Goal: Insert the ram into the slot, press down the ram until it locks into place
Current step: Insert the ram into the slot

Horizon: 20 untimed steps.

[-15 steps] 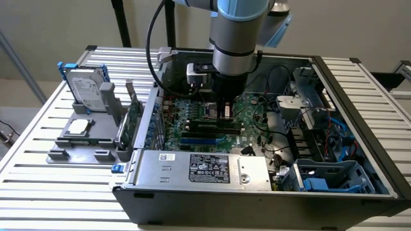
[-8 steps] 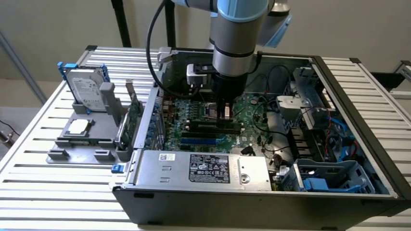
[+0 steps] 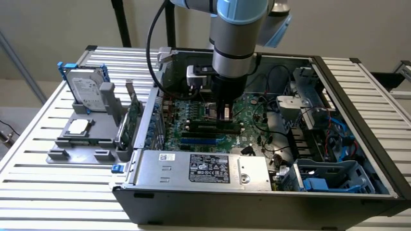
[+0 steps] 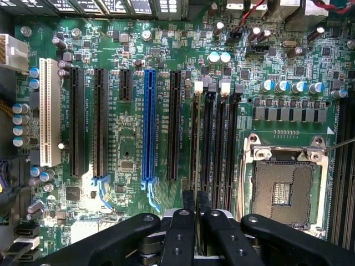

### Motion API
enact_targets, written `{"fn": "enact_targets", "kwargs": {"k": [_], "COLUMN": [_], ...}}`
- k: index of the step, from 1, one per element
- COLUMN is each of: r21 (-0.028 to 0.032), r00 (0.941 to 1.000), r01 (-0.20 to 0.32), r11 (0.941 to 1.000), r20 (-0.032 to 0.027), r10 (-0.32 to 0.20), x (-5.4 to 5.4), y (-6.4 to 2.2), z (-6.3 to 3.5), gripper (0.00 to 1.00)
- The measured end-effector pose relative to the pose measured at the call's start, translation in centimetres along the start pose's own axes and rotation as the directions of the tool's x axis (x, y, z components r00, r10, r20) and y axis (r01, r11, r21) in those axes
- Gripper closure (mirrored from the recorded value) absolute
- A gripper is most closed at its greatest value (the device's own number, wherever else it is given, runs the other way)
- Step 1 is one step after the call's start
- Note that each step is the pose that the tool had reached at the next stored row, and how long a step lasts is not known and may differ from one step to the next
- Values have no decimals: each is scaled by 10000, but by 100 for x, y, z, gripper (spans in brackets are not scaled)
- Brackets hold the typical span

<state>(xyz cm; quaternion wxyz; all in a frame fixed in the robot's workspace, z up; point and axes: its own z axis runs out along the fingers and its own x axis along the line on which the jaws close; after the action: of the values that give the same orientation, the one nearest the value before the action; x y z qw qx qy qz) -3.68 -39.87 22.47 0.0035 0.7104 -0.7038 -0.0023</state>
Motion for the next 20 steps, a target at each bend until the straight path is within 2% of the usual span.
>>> {"fn": "enact_targets", "kwargs": {"k": [4,5,12,20], "r21": [0,1,0,1], "r00": [10000,10000,10000,10000], "r01": [0,0,-1,0], "r11": [10000,10000,10000,10000], "r20": [-2,0,0,0], "r10": [0,0,1,0], "x": [0,0,0,-1], "y": [1,1,15,100], "z": [4,4,-89,-171], "gripper": [85,79,79,79]}}
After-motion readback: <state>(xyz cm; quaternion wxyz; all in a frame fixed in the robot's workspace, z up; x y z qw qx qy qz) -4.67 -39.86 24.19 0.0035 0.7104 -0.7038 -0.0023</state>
